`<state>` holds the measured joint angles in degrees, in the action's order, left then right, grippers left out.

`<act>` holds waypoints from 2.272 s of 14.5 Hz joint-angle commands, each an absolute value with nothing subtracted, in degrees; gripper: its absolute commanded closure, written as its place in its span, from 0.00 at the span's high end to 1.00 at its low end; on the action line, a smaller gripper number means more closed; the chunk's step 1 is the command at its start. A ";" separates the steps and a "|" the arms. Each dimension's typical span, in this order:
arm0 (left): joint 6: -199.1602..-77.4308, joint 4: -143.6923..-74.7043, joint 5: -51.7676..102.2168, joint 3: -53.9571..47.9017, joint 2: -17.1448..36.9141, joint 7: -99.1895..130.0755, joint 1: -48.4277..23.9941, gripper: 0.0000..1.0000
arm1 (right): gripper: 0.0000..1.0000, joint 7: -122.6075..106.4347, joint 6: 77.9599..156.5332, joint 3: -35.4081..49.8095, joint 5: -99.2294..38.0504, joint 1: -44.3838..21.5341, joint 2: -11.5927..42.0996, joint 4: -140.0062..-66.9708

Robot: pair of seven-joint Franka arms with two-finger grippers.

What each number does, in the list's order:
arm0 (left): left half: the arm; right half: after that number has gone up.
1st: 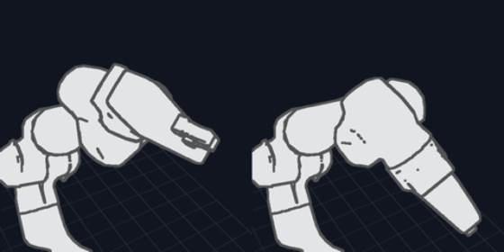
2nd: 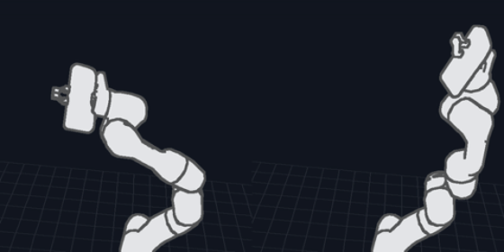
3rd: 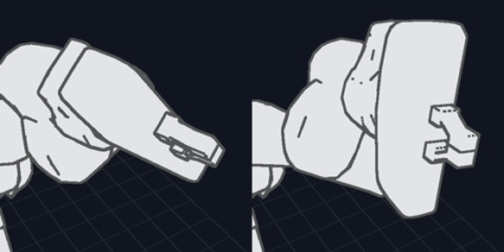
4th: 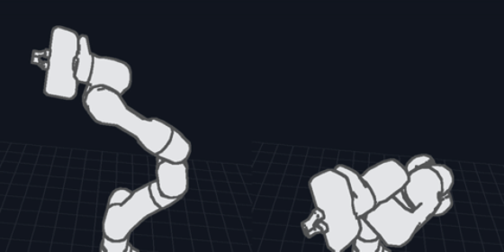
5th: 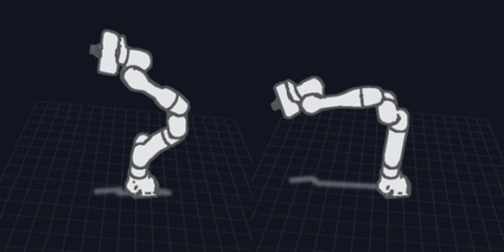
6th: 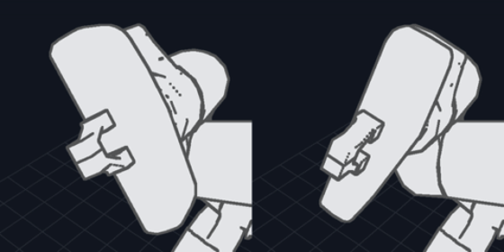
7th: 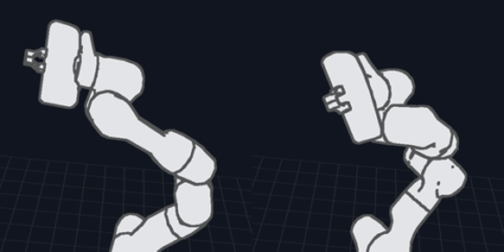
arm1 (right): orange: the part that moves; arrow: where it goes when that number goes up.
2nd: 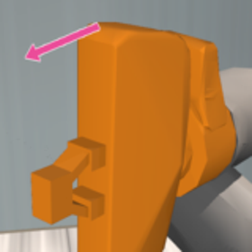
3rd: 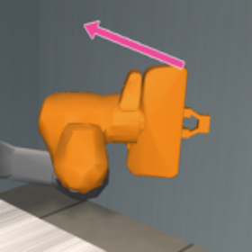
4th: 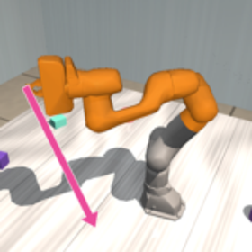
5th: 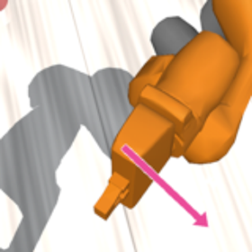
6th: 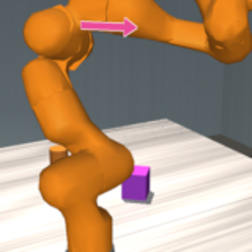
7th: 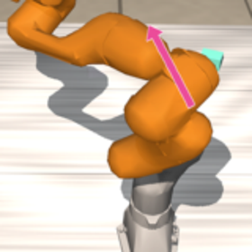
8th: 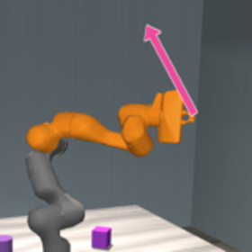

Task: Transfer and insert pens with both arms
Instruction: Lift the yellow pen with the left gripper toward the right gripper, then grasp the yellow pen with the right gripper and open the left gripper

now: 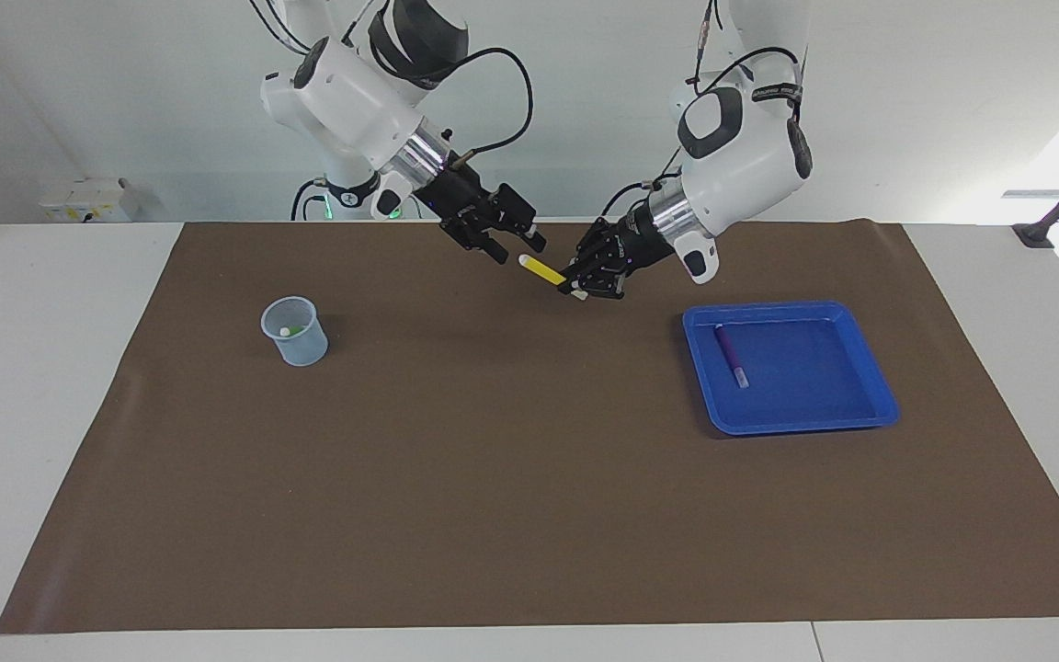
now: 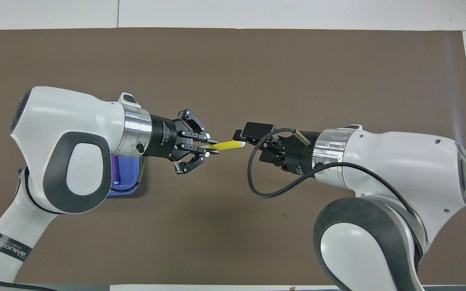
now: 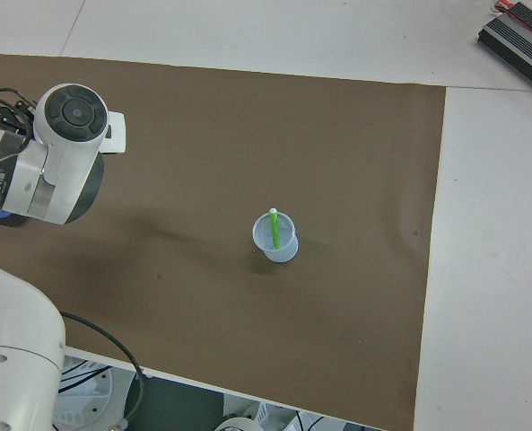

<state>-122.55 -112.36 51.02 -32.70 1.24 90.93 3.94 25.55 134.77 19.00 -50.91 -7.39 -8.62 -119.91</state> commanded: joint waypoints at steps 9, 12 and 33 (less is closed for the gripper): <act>-126.04 -114.52 53.96 -32.17 -0.79 92.29 2.11 0.00 | 0.48 21.71 139.39 19.34 -51.50 -8.26 -8.61 -120.50; -126.12 -114.52 53.96 -32.17 -0.79 92.64 2.11 0.00 | 0.44 21.53 139.39 19.25 -51.42 -8.26 -8.53 -120.59; -126.56 -114.43 54.32 -32.17 -0.88 92.90 2.20 0.00 | 0.00 22.41 140.89 19.25 -51.50 -7.30 -8.17 -120.76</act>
